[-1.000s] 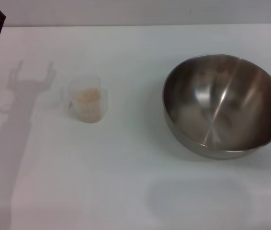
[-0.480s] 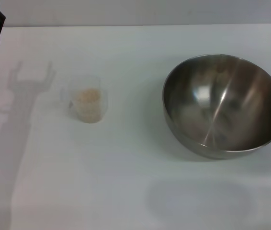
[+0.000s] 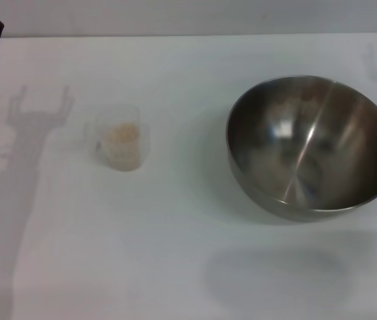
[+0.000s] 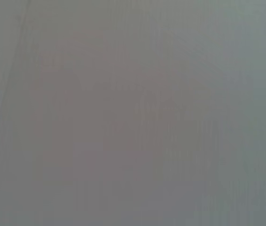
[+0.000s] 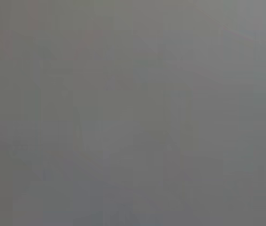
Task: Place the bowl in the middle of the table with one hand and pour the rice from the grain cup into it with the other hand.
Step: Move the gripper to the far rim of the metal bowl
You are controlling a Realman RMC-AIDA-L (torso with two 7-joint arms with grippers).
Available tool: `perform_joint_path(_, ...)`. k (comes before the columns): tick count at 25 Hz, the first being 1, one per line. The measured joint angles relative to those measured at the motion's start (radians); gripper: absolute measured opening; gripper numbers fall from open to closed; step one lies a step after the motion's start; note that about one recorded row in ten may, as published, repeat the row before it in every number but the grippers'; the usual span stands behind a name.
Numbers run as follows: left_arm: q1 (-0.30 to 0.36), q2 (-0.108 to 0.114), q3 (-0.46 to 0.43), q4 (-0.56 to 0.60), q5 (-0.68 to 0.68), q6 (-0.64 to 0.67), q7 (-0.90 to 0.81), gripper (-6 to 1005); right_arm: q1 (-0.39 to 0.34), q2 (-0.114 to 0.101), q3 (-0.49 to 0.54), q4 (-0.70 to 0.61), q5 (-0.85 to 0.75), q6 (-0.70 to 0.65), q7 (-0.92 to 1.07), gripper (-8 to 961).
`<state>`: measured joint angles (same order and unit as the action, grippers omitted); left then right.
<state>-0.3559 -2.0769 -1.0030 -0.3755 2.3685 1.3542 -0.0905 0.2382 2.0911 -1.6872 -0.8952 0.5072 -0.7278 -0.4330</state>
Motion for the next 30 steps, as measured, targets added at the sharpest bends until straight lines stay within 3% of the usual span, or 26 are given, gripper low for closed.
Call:
perform_joint_path(9,0.006,0.002,-0.002,0.001,0.000,0.000,0.000,822,-0.031,-0.005,0.153,-0.472,0.131,0.997,0.017,658)
perform_joint_path(14,0.008,0.002,-0.002,0.001,0.000,0.006,0.000,821,-0.035,-0.007,0.252,-0.676,0.136,1.432,0.051,658)
perform_joint_path(20,0.009,0.003,-0.005,0.001,0.000,0.009,0.000,820,0.055,-0.015,0.463,-0.798,0.129,1.954,0.097,657)
perform_joint_path(24,0.006,0.003,-0.005,0.001,0.000,0.009,0.000,819,0.137,-0.025,0.588,-0.750,0.081,2.159,0.097,657)
perform_joint_path(30,-0.001,0.004,-0.005,0.001,0.000,0.010,0.002,819,0.181,-0.042,0.625,-0.659,0.010,2.250,0.085,657)
